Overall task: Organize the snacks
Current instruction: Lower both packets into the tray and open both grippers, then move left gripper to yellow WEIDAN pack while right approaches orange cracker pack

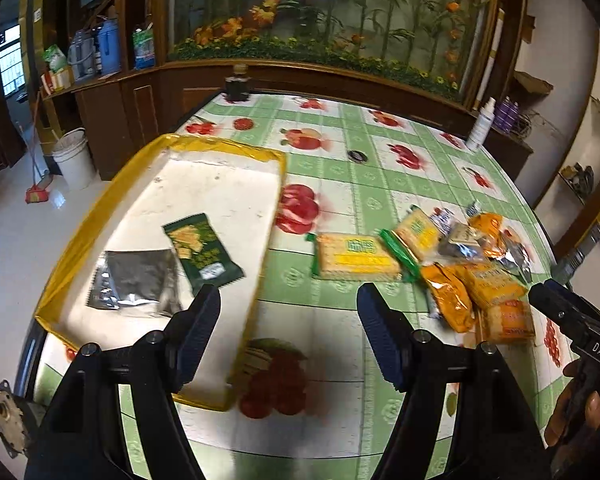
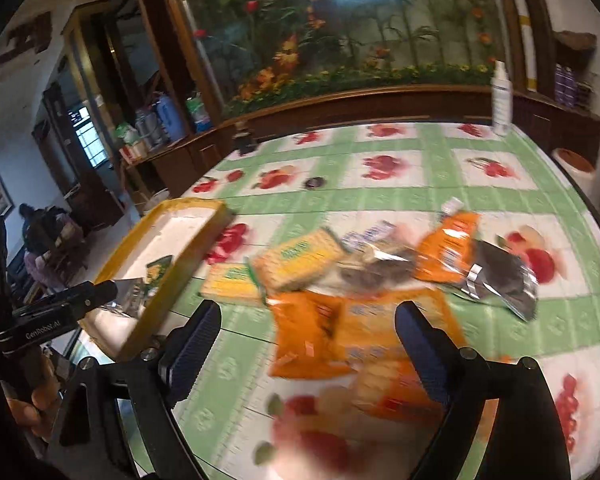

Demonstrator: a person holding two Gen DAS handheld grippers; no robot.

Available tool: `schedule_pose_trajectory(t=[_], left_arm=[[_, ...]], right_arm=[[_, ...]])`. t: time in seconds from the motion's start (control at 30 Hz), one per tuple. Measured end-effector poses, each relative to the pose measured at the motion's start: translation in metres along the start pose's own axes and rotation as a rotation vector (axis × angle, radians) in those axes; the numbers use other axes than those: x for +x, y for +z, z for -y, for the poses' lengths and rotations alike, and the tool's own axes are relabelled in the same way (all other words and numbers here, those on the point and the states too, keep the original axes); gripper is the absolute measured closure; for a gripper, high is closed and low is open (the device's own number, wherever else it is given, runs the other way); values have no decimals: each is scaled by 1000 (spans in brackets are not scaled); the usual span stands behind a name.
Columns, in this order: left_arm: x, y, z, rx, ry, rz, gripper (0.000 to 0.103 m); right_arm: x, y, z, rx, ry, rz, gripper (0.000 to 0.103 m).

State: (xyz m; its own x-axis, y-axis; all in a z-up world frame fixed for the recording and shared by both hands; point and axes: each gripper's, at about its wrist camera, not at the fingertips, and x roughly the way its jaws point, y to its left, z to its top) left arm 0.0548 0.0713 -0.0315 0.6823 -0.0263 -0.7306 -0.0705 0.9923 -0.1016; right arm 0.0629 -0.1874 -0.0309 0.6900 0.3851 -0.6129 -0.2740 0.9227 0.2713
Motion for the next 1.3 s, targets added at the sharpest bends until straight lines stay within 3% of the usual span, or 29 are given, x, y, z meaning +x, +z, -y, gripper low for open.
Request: schedule_pose_trajectory(t=[0.13,0.27,0.43,0.67,0.93,1.13,1.3], left_arm=[[12,-6,38,64,-57,-44,33],[26,-11,60,85,-98,-98,33],[41,-14,76,58,-171,-168,33],[50,4,80,63,-143,-152,33],[66,34,107,304,-99,-121,33],[85,48,114,381,-136,-157,33],[102,51,130,524,-145,-197,33]], right_arm=[[-21,-27,61,119,-12,-16,11],[-25,-47,90,155,-58,-64,11],[-13,-61,89,103,-103,-117,11],[-1,-60,82,61,-44,-153,11],[12,-49,79,-59,-4,-186,11],[18,-37,68,-230,46,-232,11],[28,-30,62,-320,108,-278,10]])
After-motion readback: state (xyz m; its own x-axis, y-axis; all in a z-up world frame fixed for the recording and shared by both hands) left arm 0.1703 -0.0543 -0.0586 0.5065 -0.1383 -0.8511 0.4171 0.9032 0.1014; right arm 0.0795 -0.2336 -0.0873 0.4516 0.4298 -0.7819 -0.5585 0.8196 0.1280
